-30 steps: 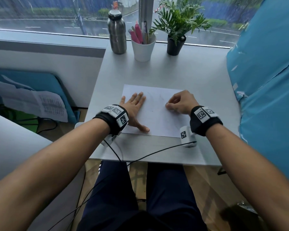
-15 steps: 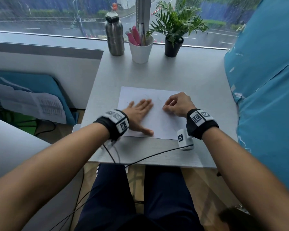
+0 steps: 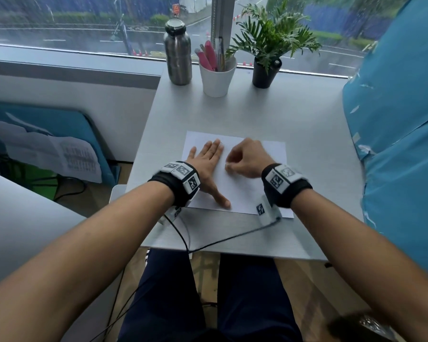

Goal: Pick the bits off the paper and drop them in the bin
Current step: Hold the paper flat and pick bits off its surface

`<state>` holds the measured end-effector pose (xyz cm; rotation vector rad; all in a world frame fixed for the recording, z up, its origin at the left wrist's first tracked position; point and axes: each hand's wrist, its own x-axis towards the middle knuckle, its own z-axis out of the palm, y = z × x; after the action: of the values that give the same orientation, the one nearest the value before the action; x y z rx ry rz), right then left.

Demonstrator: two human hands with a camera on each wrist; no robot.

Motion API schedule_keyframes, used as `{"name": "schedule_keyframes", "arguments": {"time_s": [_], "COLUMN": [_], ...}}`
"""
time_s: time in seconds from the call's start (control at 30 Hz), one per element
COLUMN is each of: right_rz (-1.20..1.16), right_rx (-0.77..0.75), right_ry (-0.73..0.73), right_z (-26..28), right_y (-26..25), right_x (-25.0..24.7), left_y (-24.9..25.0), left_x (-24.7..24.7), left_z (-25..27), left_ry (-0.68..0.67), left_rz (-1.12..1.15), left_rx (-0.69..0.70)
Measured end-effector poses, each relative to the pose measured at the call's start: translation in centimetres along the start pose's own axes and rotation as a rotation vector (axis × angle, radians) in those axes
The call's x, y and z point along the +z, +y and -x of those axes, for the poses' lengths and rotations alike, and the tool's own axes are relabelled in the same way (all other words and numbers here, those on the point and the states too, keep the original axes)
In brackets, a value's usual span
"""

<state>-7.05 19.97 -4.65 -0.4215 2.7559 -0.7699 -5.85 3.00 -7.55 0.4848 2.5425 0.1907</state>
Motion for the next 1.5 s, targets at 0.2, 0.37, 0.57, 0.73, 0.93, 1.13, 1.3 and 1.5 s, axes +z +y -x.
{"name": "schedule_keyframes", "arguments": {"time_s": [0.2,0.37,0.57,0.73,0.93,1.13,1.3,1.5], "right_rz": [-0.077,-0.022,-0.035,-0.059,0.021,0.007,-0.011,-0.008], "right_rx": [0.078,-0.097,-0.006,-0.002,-0.118,-0.018,-0.027,-0.050], "right_ry": [0.079,-0.118,0.000,-0.061,-0.174,-0.068,-0.132,-0.147], "right_z": [-1.7,0.2,-0.9,-0.9,0.6,-0.5,-1.8,-2.0], "right_y": [1.4,0.1,1.1,1.3,0.2,1.4,1.5,1.2], "right_x": [-1.5,0.3,-0.5,-1.0,0.0,-1.2,-1.7,-1.5], "left_y": [0.1,0.1,0.2,0.3,0.1,0.3,0.4,0.2], "left_x": [0.0,0.0,-0.2,-0.2,-0.1,-0.1,-0.3,-0.1], "left_z": [0.2,0.1,0.3,0.5,0.4,0.6,0.5,0.5], "left_ry": [0.014,-0.001,-0.003,-0.009,-0.002,0.015,-0.003,0.010], "left_rz": [0.014,0.000,0.006,0.001,-0.020,-0.025,-0.038,-0.049], "left_rx": [0.006,0.006,0.001,0.003,0.003,0.003,-0.021,-0.017]}}
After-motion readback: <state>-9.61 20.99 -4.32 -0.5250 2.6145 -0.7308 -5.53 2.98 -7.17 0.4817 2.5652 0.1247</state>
